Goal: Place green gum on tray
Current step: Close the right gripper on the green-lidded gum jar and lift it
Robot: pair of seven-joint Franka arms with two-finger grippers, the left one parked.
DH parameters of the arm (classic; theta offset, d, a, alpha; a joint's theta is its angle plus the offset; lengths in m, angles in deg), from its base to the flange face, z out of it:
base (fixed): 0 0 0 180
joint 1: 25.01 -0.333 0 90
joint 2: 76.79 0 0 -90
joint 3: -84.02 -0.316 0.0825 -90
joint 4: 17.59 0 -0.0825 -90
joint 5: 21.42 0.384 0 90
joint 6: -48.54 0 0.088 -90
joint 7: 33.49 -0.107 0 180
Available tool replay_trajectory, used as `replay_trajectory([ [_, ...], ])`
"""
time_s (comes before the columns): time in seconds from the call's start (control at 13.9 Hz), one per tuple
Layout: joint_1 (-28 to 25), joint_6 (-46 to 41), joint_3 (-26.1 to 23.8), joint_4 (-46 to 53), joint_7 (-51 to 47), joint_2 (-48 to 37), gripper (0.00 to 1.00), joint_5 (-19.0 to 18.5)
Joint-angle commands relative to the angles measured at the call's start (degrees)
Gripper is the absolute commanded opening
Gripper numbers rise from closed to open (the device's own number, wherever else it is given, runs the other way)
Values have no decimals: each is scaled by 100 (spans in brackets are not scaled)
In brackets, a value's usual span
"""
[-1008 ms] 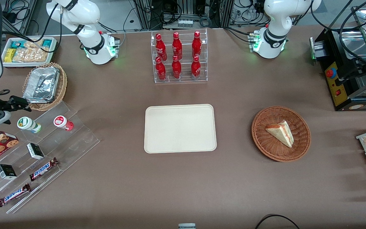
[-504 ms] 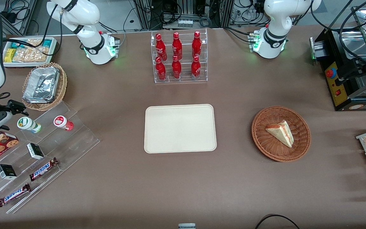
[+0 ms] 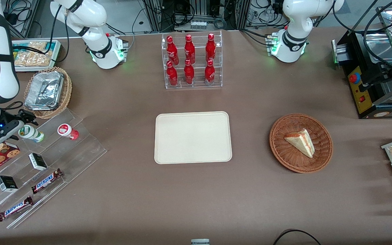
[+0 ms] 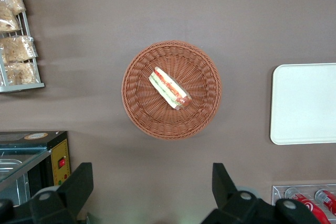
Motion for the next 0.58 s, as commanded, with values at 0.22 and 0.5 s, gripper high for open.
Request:
replay_trajectory([
  [0.22,49,107,-37,-98,38,-105,0,-11],
  [0.5,-99,-366,-89,341,-355,-132,0,-11],
])
